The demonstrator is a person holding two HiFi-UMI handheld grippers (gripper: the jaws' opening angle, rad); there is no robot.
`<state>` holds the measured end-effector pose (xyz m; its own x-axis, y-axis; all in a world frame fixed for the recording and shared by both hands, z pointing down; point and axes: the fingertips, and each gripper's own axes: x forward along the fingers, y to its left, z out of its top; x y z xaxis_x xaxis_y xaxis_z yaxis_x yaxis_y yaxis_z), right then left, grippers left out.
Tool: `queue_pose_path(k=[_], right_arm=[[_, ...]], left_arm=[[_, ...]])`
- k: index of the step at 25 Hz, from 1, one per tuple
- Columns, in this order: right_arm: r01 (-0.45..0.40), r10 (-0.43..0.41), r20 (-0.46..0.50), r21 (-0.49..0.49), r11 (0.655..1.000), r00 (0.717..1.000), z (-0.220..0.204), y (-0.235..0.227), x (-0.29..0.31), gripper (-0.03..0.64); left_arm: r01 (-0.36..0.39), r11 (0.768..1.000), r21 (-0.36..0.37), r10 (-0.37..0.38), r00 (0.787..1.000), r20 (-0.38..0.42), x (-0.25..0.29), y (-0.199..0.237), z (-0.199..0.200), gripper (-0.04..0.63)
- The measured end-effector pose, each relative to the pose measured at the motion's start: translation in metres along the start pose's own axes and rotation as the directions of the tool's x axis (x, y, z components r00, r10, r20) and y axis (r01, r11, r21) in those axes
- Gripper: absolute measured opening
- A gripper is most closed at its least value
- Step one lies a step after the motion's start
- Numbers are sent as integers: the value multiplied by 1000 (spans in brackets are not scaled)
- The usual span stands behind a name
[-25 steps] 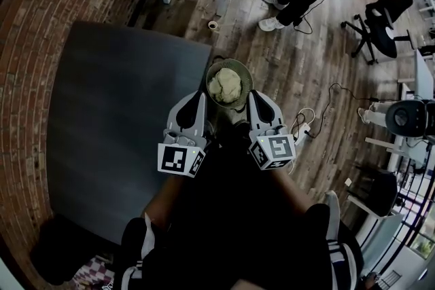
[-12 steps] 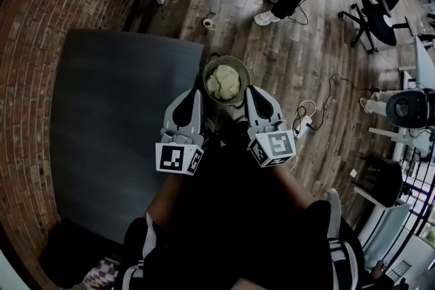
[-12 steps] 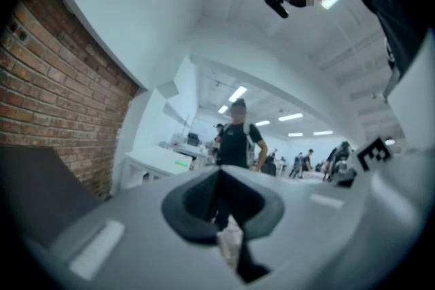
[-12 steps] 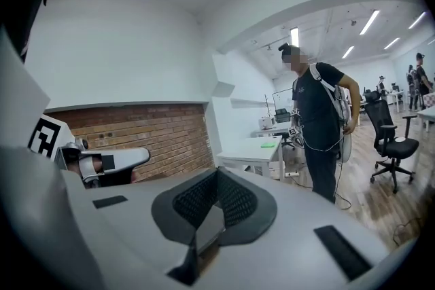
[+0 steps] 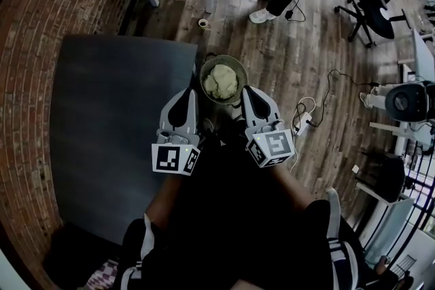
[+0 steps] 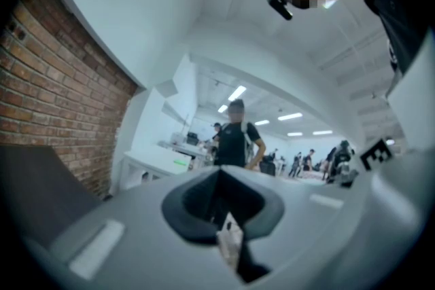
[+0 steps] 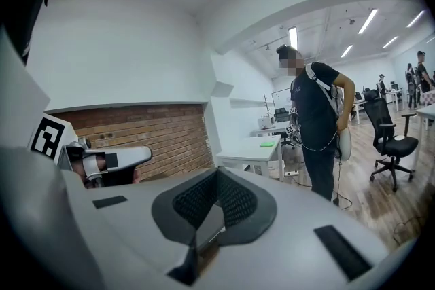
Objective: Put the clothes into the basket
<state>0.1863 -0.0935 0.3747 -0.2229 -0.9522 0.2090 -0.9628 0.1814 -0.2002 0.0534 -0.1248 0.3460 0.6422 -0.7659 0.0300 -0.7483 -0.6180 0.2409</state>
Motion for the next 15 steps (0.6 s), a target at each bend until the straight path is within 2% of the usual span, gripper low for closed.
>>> queue_pose_path(k=[15], right_arm=[[0, 0, 7, -6, 1000, 1000, 2, -3, 5, 5]], left_arm=[[22, 1000, 10, -22, 1000, -6, 0, -6, -3, 3]])
